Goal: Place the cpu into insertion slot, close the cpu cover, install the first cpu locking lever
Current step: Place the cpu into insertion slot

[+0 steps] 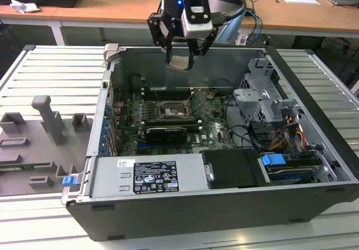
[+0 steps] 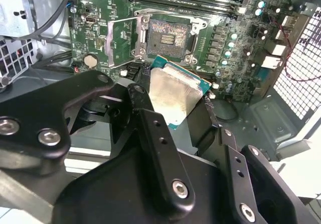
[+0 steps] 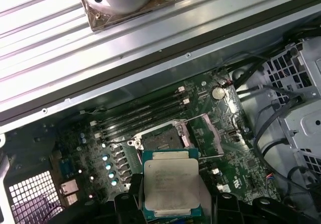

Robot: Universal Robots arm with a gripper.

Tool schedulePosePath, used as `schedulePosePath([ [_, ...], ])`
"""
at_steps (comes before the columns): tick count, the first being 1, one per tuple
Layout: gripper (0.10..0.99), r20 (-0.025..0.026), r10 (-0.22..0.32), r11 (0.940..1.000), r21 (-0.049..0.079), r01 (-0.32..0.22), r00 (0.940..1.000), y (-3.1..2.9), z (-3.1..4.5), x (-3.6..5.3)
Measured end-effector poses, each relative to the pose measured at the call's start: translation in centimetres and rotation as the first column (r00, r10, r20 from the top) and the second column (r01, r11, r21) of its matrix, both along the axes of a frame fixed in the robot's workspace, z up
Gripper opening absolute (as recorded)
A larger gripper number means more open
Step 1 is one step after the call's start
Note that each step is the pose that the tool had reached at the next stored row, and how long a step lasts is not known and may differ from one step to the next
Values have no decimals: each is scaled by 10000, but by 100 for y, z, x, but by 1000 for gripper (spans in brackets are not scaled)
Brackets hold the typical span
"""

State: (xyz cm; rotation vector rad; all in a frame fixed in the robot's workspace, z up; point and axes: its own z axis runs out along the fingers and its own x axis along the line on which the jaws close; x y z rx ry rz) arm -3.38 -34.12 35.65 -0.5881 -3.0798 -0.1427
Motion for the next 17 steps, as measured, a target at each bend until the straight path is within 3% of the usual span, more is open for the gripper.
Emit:
schedulePosePath([
  [17, 533, 0, -833, 9965, 1, 833, 9965, 0, -7, 0],
])
